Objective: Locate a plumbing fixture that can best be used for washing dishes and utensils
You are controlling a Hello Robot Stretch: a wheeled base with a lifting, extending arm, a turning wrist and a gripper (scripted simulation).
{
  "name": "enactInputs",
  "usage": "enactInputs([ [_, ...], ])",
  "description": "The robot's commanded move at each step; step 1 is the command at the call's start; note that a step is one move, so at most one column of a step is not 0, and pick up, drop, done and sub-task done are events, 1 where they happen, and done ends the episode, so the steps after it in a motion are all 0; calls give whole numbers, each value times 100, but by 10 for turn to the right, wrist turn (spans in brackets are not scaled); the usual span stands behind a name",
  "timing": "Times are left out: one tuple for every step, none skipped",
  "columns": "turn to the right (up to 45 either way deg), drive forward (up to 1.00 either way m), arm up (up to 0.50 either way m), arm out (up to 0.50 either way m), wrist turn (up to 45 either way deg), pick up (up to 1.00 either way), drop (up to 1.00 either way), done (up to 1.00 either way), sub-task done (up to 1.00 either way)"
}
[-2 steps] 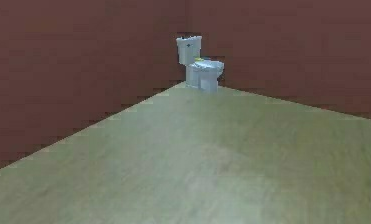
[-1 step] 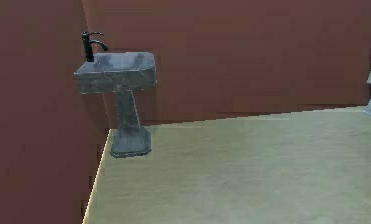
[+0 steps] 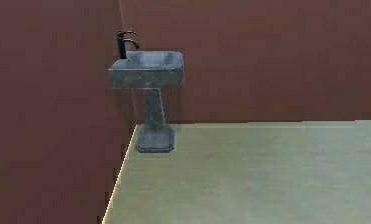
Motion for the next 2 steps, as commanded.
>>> enactInputs([
  [0,85,0,0,0,0,0,0,0],
  [-150,0,0,0,0,0,0,0,0],
])
